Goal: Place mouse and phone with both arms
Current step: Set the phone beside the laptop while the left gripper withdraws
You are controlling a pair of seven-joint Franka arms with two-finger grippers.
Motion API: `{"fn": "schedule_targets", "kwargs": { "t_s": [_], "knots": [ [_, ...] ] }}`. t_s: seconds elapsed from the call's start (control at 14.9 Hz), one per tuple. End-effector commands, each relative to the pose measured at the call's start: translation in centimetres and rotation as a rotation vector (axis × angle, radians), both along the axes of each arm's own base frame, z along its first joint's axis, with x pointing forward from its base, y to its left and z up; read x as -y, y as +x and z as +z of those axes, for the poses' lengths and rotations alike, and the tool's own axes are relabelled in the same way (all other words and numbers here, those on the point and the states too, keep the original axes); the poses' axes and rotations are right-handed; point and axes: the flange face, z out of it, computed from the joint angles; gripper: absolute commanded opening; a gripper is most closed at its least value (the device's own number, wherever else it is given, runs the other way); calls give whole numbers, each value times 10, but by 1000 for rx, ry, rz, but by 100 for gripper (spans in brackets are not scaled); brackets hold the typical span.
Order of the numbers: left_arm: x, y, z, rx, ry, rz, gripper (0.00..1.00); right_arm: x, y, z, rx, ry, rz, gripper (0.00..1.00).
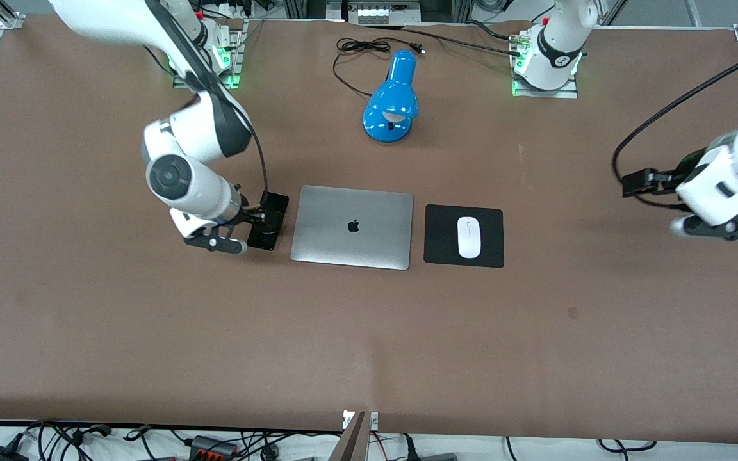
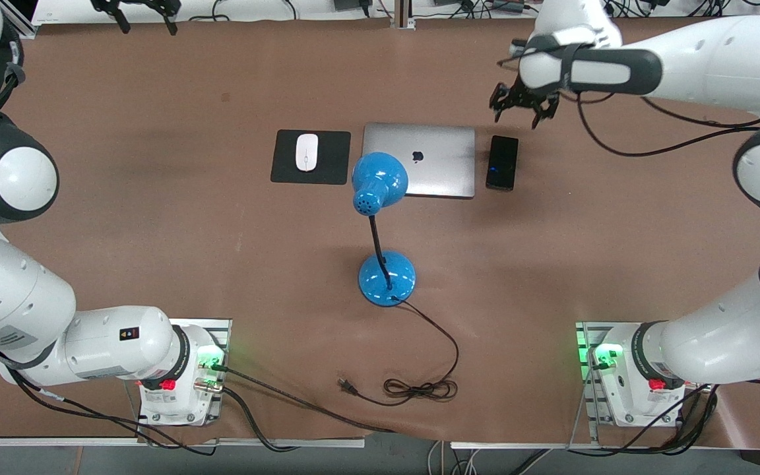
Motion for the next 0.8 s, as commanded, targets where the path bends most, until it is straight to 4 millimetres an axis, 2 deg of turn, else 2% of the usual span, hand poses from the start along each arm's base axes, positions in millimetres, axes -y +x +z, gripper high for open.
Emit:
{"fn": "schedule_targets", "kwargs": {
  "t_s": [0.0,0.07,0.13,0.27,0.4,0.54,0.74],
  "knots": [
    [-17,-40,6,91,-65,33,100,21,21,73,7,-10,30,100],
    [-18,-50,16,170,-60,23,100,29,30,98,2,-10,35,100],
    [-14,-60,23,212,-59,6,100,46,39,125,1,-9,32,100],
    [-8,-62,23,212,18,-38,100,75,54,172,40,5,32,100],
    [-7,-65,25,173,32,-43,100,108,59,198,26,11,42,100],
    [-3,-59,30,150,35,-51,100,133,66,224,82,-6,66,100],
    [-2,-56,29,150,38,-53,100,186,68,253,145,-43,103,100]
  ]
}}
